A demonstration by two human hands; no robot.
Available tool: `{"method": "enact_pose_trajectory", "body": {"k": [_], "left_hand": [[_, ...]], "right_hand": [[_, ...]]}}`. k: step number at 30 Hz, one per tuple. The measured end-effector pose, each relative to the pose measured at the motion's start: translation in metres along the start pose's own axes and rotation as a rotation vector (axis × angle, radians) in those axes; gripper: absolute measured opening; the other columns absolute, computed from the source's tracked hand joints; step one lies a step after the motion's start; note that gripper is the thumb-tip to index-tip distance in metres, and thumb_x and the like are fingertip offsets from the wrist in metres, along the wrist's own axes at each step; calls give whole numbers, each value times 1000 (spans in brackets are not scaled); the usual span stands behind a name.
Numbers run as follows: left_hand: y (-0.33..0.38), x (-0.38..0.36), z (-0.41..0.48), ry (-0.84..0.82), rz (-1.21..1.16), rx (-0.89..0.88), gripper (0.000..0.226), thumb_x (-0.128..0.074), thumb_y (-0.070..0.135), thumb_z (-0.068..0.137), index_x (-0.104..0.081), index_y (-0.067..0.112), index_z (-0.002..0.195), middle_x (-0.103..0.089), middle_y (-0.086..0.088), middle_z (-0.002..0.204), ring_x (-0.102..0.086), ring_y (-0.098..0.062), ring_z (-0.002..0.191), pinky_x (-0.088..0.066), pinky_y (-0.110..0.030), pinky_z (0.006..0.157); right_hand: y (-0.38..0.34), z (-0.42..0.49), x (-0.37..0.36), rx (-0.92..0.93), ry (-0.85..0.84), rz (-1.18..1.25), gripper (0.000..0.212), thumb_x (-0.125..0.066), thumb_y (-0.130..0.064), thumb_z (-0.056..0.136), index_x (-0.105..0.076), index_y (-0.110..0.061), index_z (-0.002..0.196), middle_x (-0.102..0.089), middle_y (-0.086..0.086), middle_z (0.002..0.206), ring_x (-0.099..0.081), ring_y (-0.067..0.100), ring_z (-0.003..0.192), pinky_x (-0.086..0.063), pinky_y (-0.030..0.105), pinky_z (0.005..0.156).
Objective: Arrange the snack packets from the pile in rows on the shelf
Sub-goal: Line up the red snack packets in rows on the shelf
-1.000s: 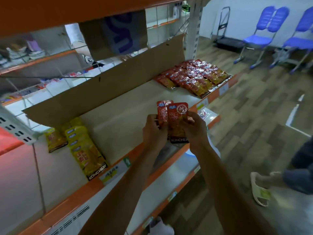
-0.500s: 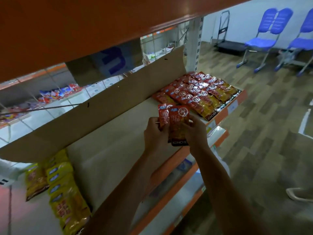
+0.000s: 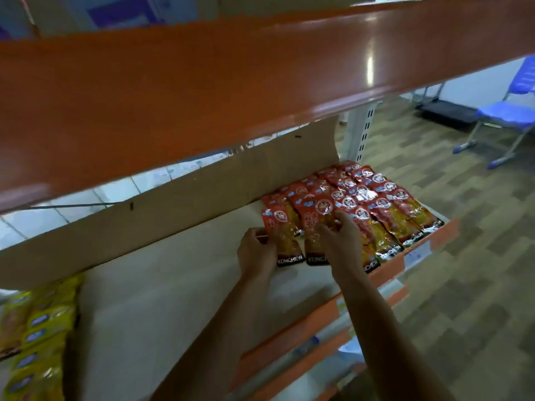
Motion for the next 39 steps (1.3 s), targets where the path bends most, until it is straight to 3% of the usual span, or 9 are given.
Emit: {"method": "enact_pose_trajectory", "body": {"k": [4,7,12,15,20,23,28,34,39], "left_hand": [[2,-19,8,71,-3,76,15,-67,37,85,-61,28,95,-57,15,80,-49,7,64,-33,-11,51],[3,-30,11,107,23,68,19,-67,37,85,-64,24,98,-57,15,77,-48,6,63,-35,-14,53],[6,-41,11,154,13,84,12,-68,34,85,-61,27,91,-60,13,79,-51,7,65,-40,-14,53],[9,-43,9,177,80,65,15,-65,29,87,-64,19,99,-64,7,88,-55,-1,69,-41,-17,56],[14,-47,9,186,287,29,19,-60,22,89,-66,13,105,-69,0,102,-63,-16,93,-48,-26,75],[15,-52,9,212,351,29,23,-63,29,90,-66,14,106,-70,-1,102,-65,-17,94,-47,-25,73],[15,-56,9,226,382,14,29,-66,37,88,-64,16,108,-71,1,102,-67,-16,93,-49,-26,74],[11,-56,14,208,477,-13,34,-65,43,87,-66,16,109,-71,0,103,-67,-18,94,-44,-25,71],[12,-50,17,186,512,-28,41,-64,46,87,-66,14,114,-70,-2,106,-65,-21,99,-47,-28,80]], "right_hand": [[3,31,14,43,-21,1,18,-57,-7,86,-56,-25,86,-63,-2,81,-60,17,72,-48,28,58],[5,48,20,67,-48,10,16,-58,-8,87,-61,-16,101,-63,-5,81,-56,9,67,-42,16,51],[4,67,20,77,-123,-39,37,-60,-14,89,-54,-16,126,-59,-12,86,-59,7,78,-49,26,65],[8,73,17,66,-176,-43,36,-60,-16,90,-53,-16,125,-62,-3,95,-60,13,83,-53,37,78],[9,80,12,89,-202,-45,41,-62,-18,89,-51,-15,128,-62,-3,102,-60,13,87,-51,33,78],[9,82,12,105,-216,-42,44,-61,-18,90,-49,-16,131,-58,-10,96,-59,13,88,-52,37,82],[15,86,18,112,-240,-23,44,-62,-16,90,-47,-17,131,-58,-12,93,-57,1,76,-45,20,60],[16,83,20,142,-283,-69,42,-64,-16,90,-48,-19,128,-53,-20,81,-57,-9,62,-41,7,46],[15,79,15,174,-329,-116,43,-63,-16,90,-46,-19,130,-53,-19,83,-55,-4,68,-41,9,51]]}}
Point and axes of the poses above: each hand's wrist, its own z-axis towards the middle knuckle, its own x-axis out of the back of the hand, y = z × x, the point moved 2 cm from there along z, towards the middle knuckle
